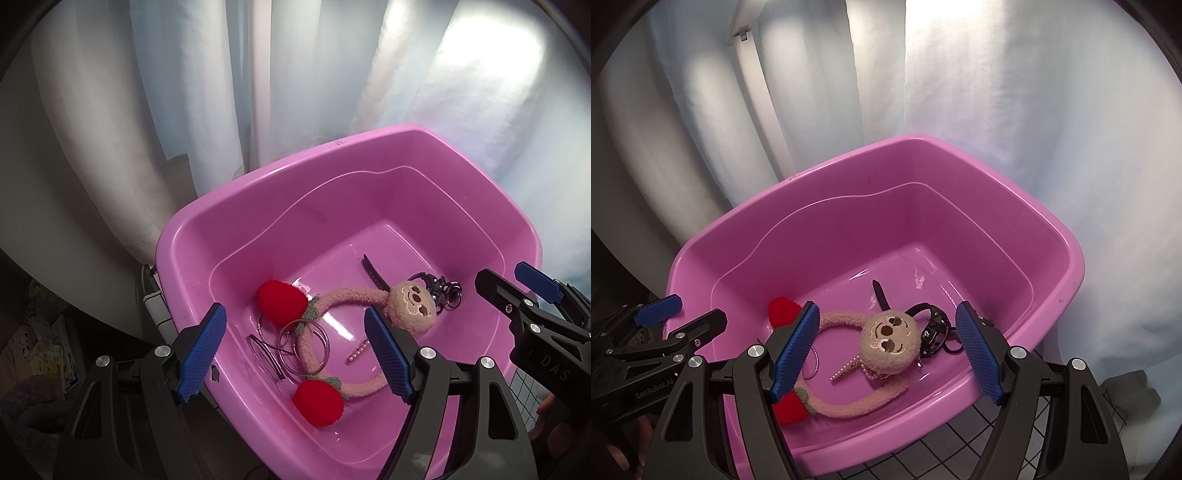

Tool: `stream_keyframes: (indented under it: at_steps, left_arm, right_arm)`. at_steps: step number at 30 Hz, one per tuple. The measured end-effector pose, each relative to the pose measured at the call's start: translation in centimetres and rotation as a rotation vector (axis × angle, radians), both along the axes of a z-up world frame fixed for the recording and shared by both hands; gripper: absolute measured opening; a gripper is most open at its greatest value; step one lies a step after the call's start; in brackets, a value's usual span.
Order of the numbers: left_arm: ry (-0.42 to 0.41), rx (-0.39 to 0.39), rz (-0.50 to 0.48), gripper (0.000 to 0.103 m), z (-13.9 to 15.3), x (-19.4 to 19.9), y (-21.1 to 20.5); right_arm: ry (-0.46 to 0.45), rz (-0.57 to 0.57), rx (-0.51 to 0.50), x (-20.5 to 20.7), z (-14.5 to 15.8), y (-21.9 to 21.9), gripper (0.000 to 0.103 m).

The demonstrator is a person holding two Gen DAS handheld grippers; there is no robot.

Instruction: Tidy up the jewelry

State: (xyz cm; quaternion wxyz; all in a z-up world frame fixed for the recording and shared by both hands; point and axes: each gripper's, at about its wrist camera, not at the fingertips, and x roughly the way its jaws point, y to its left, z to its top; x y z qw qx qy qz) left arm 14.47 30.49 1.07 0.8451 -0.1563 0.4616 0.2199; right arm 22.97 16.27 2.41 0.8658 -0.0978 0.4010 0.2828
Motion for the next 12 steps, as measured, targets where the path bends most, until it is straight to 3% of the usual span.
stream_keyframes:
  at_steps: [12]
  left_arm:
    - [-0.003, -0.002, 0.007, 0.076, 0.04, -0.03, 0.30]
  right_arm:
    - [0.001, -0.001, 0.001, 0.01, -0.04, -0.24, 0.073]
